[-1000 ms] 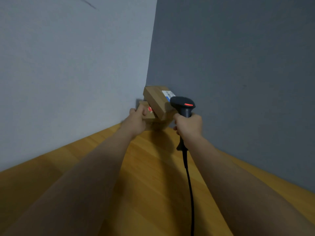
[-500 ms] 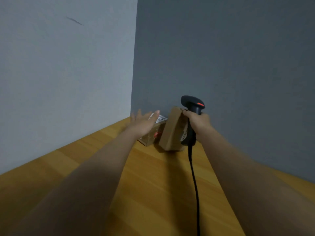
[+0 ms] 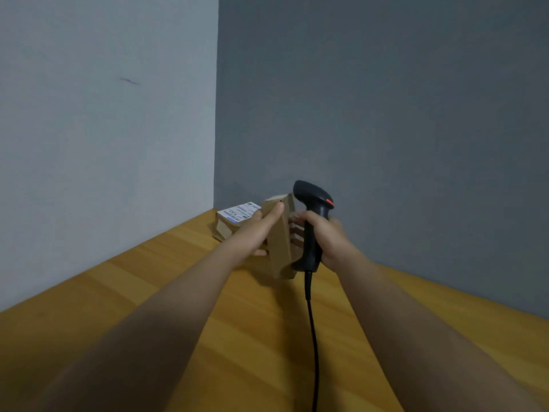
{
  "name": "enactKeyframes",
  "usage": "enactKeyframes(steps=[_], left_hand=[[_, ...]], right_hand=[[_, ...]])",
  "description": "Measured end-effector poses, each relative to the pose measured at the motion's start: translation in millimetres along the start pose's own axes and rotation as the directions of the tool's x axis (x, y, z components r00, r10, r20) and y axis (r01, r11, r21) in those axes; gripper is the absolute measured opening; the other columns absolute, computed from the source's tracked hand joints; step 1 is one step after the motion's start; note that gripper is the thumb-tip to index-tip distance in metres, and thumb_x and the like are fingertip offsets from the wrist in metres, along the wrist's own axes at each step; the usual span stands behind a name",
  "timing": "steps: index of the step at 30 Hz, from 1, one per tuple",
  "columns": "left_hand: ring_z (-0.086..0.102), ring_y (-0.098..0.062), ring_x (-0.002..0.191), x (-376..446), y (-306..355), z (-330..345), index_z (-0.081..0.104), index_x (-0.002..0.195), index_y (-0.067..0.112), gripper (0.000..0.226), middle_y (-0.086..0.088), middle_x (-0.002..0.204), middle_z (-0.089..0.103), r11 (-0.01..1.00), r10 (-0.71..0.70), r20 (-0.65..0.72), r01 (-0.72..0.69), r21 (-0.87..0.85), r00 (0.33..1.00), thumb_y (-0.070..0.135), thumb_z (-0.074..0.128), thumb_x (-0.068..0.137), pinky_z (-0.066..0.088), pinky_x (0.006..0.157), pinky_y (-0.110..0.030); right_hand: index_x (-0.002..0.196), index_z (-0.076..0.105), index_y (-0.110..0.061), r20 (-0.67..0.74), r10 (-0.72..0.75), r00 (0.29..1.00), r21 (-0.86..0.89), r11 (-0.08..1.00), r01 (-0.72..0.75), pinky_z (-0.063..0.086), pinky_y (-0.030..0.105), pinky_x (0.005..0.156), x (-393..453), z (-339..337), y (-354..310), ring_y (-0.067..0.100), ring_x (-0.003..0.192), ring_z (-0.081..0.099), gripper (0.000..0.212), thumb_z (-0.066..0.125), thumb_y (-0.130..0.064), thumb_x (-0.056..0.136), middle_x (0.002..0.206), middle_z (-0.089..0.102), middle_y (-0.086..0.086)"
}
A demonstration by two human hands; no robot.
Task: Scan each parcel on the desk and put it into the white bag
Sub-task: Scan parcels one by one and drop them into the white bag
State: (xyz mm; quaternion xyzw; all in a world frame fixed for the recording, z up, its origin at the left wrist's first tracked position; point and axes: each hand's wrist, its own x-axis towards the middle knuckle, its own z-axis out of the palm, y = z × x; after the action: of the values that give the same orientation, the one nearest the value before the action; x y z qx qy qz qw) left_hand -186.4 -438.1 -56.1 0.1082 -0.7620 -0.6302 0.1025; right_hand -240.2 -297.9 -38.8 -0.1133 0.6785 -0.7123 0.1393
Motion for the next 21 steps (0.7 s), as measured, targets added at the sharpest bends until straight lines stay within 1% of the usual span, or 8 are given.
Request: enactKeyframes(steps=[2, 3, 6, 8, 11, 14, 18, 21], left_hand=[[0.05, -0.027, 0.124, -28.4, 16.1, 3.7, 0.033, 0.146, 0.025, 0.095, -0.002, 0.135, 0.051, 1.0, -0.005, -0.043, 0.005, 0.007, 0.999, 0.083, 0.046, 0.071, 0.05, 0.093, -0.038], [0.052, -0.026, 0.121, -42.5, 24.5, 5.9, 0.038, 0.143, 0.023, 0.092, -0.002, 0.133, 0.053, 1.0, 0.007, -0.08, -0.005, 0.024, 0.997, 0.082, 0.047, 0.072, 0.05, 0.094, -0.039], [0.057, -0.02, 0.107, -89.9, 50.5, 15.2, 0.051, 0.126, 0.022, 0.055, 0.001, 0.113, 0.061, 0.995, 0.058, -0.14, -0.046, 0.087, 0.988, 0.063, 0.046, 0.09, 0.051, 0.089, -0.035], [0.061, -0.018, 0.101, -120.5, 64.9, 20.5, 0.057, 0.118, 0.018, 0.043, -0.001, 0.108, 0.065, 0.996, 0.068, -0.124, -0.06, 0.066, 0.99, 0.052, 0.049, 0.093, 0.056, 0.082, -0.033], [0.065, -0.019, 0.1, -167.5, 81.4, 27.0, 0.062, 0.111, 0.008, 0.029, -0.009, 0.11, 0.067, 0.998, 0.04, -0.124, -0.047, -0.051, 0.991, 0.03, 0.057, 0.094, 0.06, 0.075, -0.03], [0.064, -0.018, 0.104, -213.3, 89.1, 32.7, 0.063, 0.103, 0.008, 0.016, -0.007, 0.104, 0.068, 0.972, 0.009, -0.115, -0.035, -0.232, 0.993, 0.019, 0.054, 0.096, 0.06, 0.071, -0.026], [0.061, -0.024, 0.113, -257.8, 86.2, 39.3, 0.054, 0.125, 0.004, 0.031, -0.013, 0.124, 0.061, 0.879, -0.01, -0.103, -0.04, -0.475, 0.995, 0.016, 0.054, 0.097, 0.059, 0.067, -0.027], [0.059, -0.024, 0.113, -282.3, 79.4, 44.7, 0.044, 0.134, 0.007, 0.041, -0.012, 0.128, 0.055, 0.912, 0.003, -0.086, -0.038, -0.409, 0.996, 0.011, 0.056, 0.095, 0.06, 0.069, -0.031]], right_hand=[[0.113, 0.062, 0.001, 0.015, -0.001, 1.0, -0.045, 0.999, 0.002, 0.056, 0.05, 0.091, -33.7, -5.2, -13.5, 0.038, 0.1, 0.069, 0.032, 0.068, -0.018, 0.087, 0.109, 0.07, 0.024], [0.114, 0.062, 0.0, 0.024, -0.004, 1.0, -0.065, 0.998, 0.005, 0.055, 0.051, 0.092, -51.6, -8.3, -20.2, 0.038, 0.102, 0.068, 0.033, 0.069, -0.019, 0.087, 0.11, 0.07, 0.023], [0.113, 0.062, -0.004, 0.04, -0.018, 0.999, -0.095, 0.995, 0.022, 0.054, 0.05, 0.095, -107.3, -19.9, -38.0, 0.034, 0.1, 0.069, 0.031, 0.069, -0.021, 0.088, 0.108, 0.071, 0.019], [0.108, 0.063, -0.007, 0.037, -0.044, 0.998, -0.109, 0.993, 0.048, 0.053, 0.05, 0.095, -144.4, -30.1, -49.4, 0.032, 0.1, 0.069, 0.027, 0.07, -0.023, 0.088, 0.109, 0.07, 0.019], [0.107, 0.061, -0.008, 0.002, -0.081, 0.997, -0.115, 0.99, 0.081, 0.053, 0.046, 0.091, -192.0, -50.2, -63.3, 0.034, 0.102, 0.065, 0.025, 0.068, -0.025, 0.089, 0.112, 0.067, 0.02], [0.109, 0.058, -0.012, -0.067, -0.078, 0.995, -0.114, 0.991, 0.07, 0.052, 0.045, 0.092, -231.4, -66.1, -67.6, 0.031, 0.102, 0.063, 0.027, 0.066, -0.03, 0.091, 0.111, 0.064, 0.014], [0.102, 0.055, -0.016, -0.117, -0.097, 0.988, -0.118, 0.989, 0.084, 0.05, 0.043, 0.094, -274.2, -76.6, -63.6, 0.026, 0.102, 0.06, 0.019, 0.066, -0.028, 0.092, 0.112, 0.062, 0.011], [0.099, 0.054, -0.018, -0.113, -0.119, 0.986, -0.091, 0.99, 0.109, 0.05, 0.045, 0.095, -299.1, -76.4, -62.9, 0.026, 0.103, 0.06, 0.017, 0.066, -0.028, 0.092, 0.108, 0.062, 0.008]])
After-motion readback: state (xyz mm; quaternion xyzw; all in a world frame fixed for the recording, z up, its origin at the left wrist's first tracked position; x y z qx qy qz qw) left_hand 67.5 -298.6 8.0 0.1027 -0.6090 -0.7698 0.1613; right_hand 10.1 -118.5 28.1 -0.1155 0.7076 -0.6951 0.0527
